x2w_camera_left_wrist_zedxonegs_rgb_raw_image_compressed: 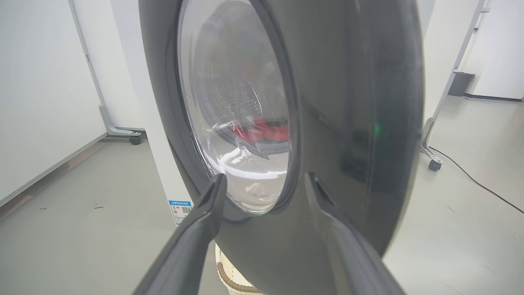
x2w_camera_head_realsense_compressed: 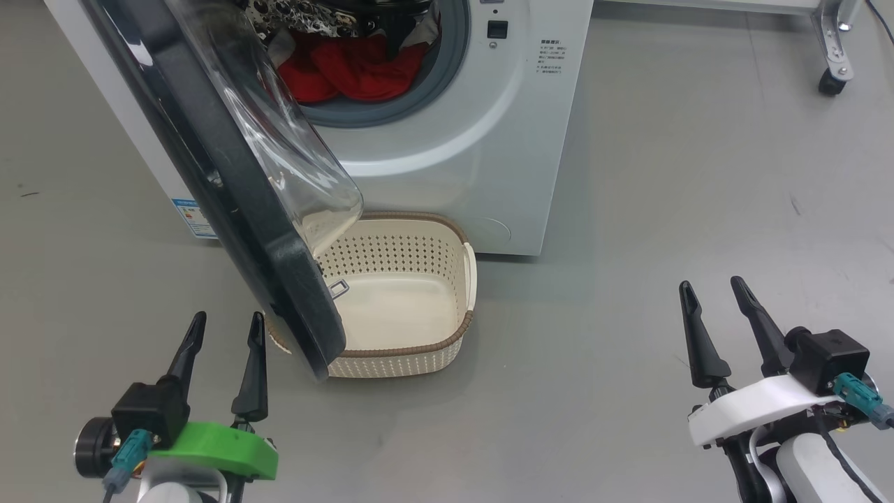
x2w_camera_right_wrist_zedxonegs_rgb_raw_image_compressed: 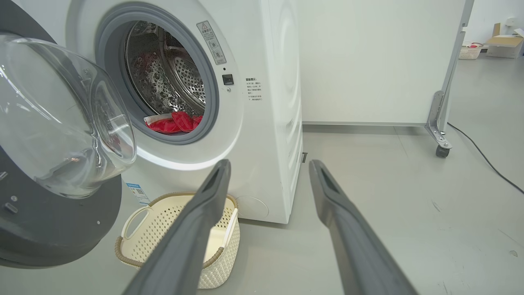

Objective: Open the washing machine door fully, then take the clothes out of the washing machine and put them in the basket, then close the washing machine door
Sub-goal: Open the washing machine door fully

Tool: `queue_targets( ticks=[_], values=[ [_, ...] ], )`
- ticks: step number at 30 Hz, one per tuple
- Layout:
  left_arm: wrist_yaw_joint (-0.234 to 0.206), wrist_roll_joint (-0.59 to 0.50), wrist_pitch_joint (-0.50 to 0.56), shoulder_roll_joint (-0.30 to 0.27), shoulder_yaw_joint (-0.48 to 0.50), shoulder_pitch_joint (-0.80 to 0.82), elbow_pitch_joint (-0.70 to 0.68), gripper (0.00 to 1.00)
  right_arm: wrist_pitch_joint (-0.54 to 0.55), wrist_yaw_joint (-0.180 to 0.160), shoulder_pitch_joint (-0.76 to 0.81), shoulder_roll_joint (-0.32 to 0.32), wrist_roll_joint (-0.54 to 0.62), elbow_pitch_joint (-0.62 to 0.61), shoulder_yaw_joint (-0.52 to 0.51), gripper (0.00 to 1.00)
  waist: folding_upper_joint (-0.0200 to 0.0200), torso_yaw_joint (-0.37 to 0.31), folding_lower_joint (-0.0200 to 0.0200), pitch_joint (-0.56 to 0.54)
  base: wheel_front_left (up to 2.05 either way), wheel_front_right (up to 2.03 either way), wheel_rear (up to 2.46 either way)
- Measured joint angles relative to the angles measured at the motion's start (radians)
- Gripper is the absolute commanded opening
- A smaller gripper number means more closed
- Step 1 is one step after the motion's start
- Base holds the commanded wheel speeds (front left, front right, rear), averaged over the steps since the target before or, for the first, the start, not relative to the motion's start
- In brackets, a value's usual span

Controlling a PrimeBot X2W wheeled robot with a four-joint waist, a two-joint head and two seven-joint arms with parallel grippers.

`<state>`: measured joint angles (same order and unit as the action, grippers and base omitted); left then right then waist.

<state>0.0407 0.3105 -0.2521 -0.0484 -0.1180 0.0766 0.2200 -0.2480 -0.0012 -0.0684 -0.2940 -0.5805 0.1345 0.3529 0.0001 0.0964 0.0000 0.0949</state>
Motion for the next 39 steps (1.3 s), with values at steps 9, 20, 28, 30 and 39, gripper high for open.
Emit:
queue_targets(
  ticks=[9,20,28,30,39],
  values=[
    [0.001,0.0,0.0,0.001,0.012,0.0,0.003,1.0,0.0,0.011,0.012,0.012,0.015,-0.001,-0.019,1.0,0.0,-0.001,0.0,0.0,0.0,0.0,0.0],
    [0.008,-0.006,0.0,0.002,0.013,0.0,0.01,1.0,0.0,0.03,0.017,0.027,0.034,-0.001,-0.033,1.0,0.0,0.0,0.0,-0.004,0.0,0.0,0.0],
    [0.008,-0.015,0.0,0.003,0.015,0.0,0.018,1.0,0.0,0.036,0.02,0.038,0.046,0.0,-0.045,1.0,0.0,0.0,0.0,-0.009,0.0,0.0,0.0],
    [0.008,-0.015,0.0,0.003,0.016,0.0,0.02,1.0,0.0,0.042,0.024,0.04,0.048,0.001,-0.048,1.0,0.0,0.0,0.0,-0.01,0.0,0.0,0.0],
    [0.01,-0.023,0.0,0.004,0.015,0.0,0.025,1.0,0.0,0.044,0.036,0.044,0.072,0.003,-0.051,1.0,0.0,0.001,0.0,-0.007,0.0,0.0,0.0]
  ],
)
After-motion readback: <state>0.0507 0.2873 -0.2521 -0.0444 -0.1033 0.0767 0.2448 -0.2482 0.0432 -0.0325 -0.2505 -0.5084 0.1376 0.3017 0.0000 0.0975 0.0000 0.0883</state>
